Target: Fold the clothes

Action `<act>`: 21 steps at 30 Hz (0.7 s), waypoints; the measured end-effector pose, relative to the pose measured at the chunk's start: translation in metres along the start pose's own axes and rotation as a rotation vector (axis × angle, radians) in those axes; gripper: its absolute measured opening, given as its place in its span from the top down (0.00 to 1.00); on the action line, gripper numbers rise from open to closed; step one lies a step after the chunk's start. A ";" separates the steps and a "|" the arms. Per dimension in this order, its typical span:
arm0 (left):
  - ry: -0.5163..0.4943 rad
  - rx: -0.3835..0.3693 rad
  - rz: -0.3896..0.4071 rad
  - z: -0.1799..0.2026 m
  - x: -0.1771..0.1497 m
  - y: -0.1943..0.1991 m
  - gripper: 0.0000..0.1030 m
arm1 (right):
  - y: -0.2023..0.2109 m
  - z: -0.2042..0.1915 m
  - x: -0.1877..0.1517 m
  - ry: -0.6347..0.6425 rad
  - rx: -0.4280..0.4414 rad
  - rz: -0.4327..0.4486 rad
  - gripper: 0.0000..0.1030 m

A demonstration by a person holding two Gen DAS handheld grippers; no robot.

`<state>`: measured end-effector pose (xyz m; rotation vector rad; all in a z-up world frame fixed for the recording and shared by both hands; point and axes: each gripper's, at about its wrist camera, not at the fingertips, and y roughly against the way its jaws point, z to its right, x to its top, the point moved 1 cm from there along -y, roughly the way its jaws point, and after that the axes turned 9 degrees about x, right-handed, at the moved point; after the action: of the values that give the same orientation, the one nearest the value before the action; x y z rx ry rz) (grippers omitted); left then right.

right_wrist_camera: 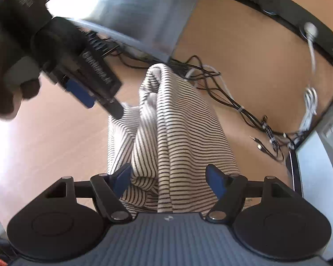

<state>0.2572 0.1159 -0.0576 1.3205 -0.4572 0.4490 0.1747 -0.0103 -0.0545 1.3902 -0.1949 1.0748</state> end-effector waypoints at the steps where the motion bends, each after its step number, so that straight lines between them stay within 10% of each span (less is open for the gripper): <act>1: -0.001 -0.002 -0.002 0.001 0.000 0.000 0.43 | -0.001 -0.003 0.000 0.021 -0.006 0.000 0.29; 10: 0.014 -0.023 -0.013 0.002 -0.002 -0.001 0.43 | 0.015 0.017 0.004 -0.064 -0.086 0.064 0.49; 17: 0.147 -0.379 -0.115 0.011 0.014 0.001 0.24 | -0.018 0.001 -0.011 0.017 -0.131 0.020 0.43; 21: 0.117 -0.393 -0.157 0.038 0.025 -0.017 0.17 | -0.009 -0.004 -0.010 0.090 -0.205 0.080 0.55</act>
<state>0.2853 0.0772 -0.0505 0.9365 -0.3210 0.2849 0.1740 -0.0104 -0.0687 1.1561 -0.2890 1.1473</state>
